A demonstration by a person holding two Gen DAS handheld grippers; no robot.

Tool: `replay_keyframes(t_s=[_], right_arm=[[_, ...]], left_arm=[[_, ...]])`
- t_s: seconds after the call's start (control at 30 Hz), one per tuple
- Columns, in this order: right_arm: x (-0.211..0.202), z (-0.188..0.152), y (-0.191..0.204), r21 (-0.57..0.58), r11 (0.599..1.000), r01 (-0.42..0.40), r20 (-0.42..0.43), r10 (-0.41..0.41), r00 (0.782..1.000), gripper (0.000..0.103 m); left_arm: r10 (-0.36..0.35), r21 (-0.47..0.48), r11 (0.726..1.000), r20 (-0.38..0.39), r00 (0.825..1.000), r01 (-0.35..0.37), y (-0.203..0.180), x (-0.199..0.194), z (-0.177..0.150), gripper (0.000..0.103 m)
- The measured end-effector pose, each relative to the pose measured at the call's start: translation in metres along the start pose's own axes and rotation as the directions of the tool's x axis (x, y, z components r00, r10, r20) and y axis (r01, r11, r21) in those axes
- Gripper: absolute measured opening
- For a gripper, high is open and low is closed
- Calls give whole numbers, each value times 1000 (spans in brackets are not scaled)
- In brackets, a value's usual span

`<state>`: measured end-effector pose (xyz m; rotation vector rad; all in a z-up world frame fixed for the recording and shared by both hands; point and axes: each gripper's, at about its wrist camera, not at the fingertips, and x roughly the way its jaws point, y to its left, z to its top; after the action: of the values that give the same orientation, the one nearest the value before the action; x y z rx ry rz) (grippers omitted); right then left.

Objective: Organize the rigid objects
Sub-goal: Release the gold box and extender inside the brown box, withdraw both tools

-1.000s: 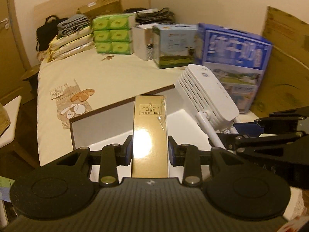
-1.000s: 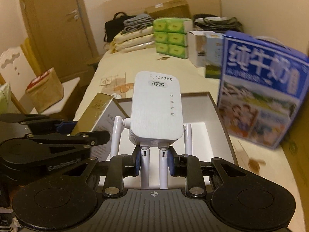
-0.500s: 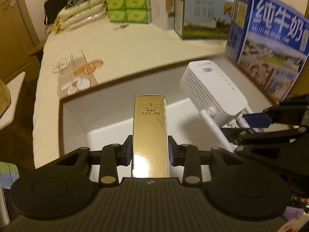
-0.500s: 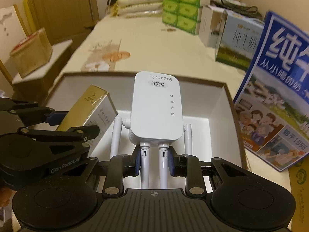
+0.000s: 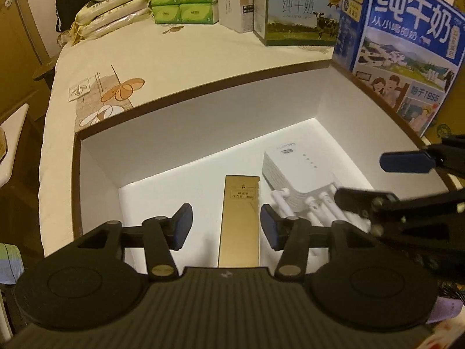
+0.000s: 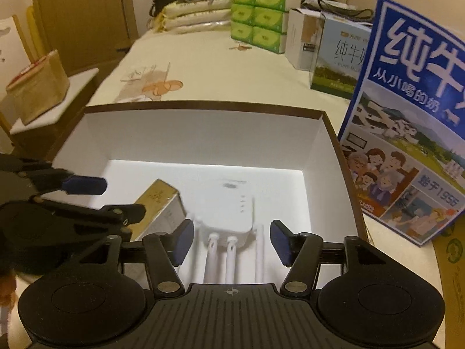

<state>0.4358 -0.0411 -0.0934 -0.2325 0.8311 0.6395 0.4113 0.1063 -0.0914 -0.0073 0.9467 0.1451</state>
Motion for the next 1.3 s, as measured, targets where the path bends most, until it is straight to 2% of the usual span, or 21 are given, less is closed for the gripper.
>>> replay_keyframes(t_s=[0.2, 0.47, 0.93, 1.13, 1.3], right_arm=[[-35, -14, 3, 41, 999, -10, 38, 9, 999, 59], [-94, -36, -1, 156, 987, -36, 118, 18, 993, 60], [-198, -100, 0, 312, 950, -29, 228, -45, 973, 60], [-229, -133, 6, 355, 935, 0, 236, -89, 968, 60], [-239, -167, 11, 398, 917, 24, 197, -111, 974, 60]], left_arm=[[-7, 23, 1000, 35, 999, 6, -5, -28, -6, 49], [-35, 57, 998, 97, 995, 30, -9, -79, -17, 50], [-132, 129, 985, 167, 977, 111, -22, -159, -72, 53], [-157, 132, 982, 167, 973, 136, -19, -178, -100, 54], [-185, 117, 979, 146, 972, 169, -19, -185, -126, 54]])
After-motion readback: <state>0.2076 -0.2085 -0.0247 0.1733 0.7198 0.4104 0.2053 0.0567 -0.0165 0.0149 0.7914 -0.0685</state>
